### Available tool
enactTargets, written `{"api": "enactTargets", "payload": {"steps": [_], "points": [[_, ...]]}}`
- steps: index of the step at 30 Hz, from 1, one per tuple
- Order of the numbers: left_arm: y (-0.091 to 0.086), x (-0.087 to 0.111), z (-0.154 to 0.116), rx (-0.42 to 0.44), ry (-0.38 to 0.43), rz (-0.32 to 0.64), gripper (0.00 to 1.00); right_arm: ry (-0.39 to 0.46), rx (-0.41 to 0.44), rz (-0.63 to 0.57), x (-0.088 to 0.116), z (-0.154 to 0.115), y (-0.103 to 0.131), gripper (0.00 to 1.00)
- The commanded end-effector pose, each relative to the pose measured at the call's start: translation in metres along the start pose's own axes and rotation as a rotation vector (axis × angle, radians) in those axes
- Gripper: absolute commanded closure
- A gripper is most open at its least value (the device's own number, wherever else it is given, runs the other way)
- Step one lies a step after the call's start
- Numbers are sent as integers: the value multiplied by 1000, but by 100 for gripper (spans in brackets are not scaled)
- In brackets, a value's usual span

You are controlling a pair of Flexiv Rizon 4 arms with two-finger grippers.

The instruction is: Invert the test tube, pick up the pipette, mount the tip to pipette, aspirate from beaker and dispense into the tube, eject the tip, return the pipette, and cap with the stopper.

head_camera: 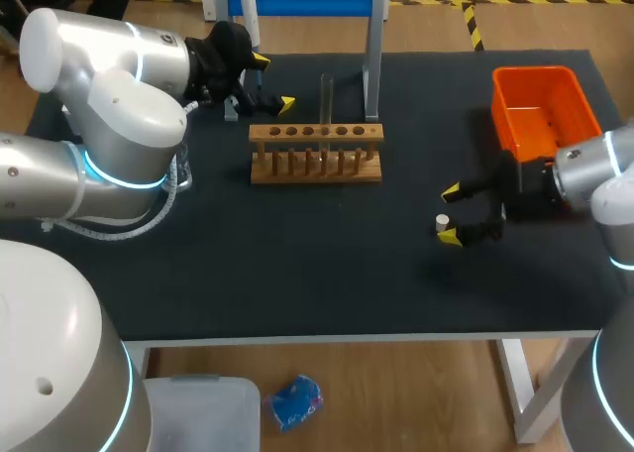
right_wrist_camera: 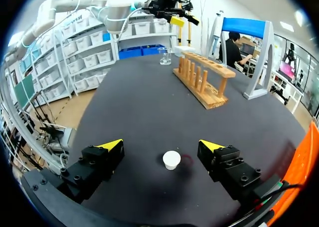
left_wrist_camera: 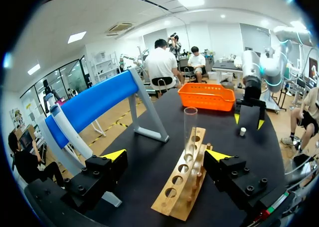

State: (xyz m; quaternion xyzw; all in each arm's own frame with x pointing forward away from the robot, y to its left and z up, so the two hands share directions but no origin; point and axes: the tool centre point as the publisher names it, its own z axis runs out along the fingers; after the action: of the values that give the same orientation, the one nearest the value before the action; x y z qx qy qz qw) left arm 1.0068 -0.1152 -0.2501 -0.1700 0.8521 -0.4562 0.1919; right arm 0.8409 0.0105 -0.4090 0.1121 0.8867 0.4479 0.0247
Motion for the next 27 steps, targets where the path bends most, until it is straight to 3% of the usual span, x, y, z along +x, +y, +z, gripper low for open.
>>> {"api": "enactTargets", "payload": {"steps": [1, 6, 7, 8, 10, 12, 27], "points": [[0, -1, 0, 1, 4, 0, 0, -3, 1, 12, -4, 4, -5, 0], [0, -1, 0, 1, 4, 0, 0, -5, 4, 21, -5, 5, -9, 0], [0, -1, 0, 1, 4, 0, 0, -5, 4, 22, -5, 5, -9, 14], [0, -1, 0, 1, 4, 0, 0, -5, 3, 23, -5, 5, -10, 36], [0, -1, 0, 1, 4, 0, 0, -3, 3, 23, -4, 7, -10, 53], [0, -1, 0, 1, 4, 0, 0, -1, 5, 23, -4, 7, -11, 56], [0, -1, 0, 1, 4, 0, 0, -2, 12, 26, -5, 12, -12, 53]]}}
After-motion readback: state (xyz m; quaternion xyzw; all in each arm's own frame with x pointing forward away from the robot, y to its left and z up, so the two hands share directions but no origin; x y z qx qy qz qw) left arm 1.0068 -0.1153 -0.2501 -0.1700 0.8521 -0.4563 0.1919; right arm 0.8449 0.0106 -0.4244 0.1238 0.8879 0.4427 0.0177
